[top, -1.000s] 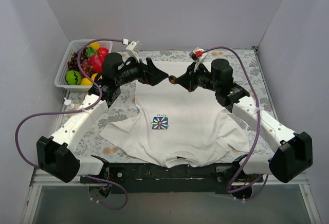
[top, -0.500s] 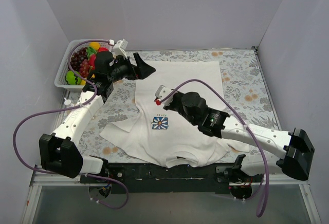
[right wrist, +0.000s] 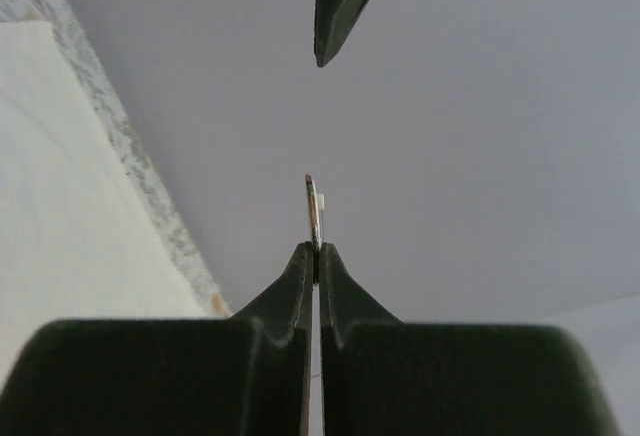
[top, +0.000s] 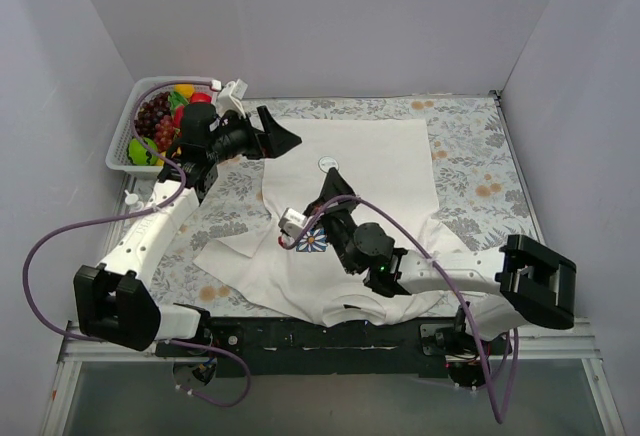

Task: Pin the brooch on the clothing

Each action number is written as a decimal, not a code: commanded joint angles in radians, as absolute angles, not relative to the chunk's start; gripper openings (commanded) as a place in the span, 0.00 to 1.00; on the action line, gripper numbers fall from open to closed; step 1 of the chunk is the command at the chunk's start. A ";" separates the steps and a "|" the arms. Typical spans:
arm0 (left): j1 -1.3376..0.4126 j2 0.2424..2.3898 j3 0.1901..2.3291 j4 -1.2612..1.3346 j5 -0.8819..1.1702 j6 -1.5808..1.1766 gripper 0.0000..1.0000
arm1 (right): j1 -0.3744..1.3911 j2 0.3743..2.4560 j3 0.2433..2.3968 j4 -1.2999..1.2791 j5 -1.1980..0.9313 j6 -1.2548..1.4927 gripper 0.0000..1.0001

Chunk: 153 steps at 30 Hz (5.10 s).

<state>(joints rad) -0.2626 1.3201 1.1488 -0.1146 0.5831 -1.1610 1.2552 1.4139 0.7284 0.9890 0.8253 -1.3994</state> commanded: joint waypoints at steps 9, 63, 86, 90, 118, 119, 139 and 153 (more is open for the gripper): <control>-0.255 1.189 1.121 -0.130 0.695 -1.158 0.98 | 1.325 1.434 0.643 1.552 0.838 -1.789 0.01; -0.255 1.419 1.215 -0.271 1.094 -1.089 0.75 | 1.246 1.517 0.429 1.709 0.445 -1.904 0.01; -0.330 1.483 1.155 -0.377 1.131 -0.982 0.49 | 1.235 1.557 0.495 1.796 0.410 -1.905 0.01; -0.333 1.482 1.158 -0.376 1.144 -0.969 0.32 | 1.232 1.562 0.500 1.809 0.416 -1.908 0.01; -0.333 1.368 1.134 -0.193 0.968 -1.097 0.00 | 1.213 1.355 0.564 1.599 0.600 -1.476 0.66; -0.333 1.365 1.128 -0.189 0.959 -1.098 0.00 | 1.213 1.283 0.575 1.407 0.604 -1.348 0.75; -0.333 1.174 0.951 0.210 0.783 -1.360 0.00 | 0.957 1.104 1.101 0.175 0.115 -0.230 0.98; -0.334 1.209 1.072 0.007 0.977 -1.160 0.00 | 0.721 1.094 1.150 0.077 -0.366 -0.152 0.96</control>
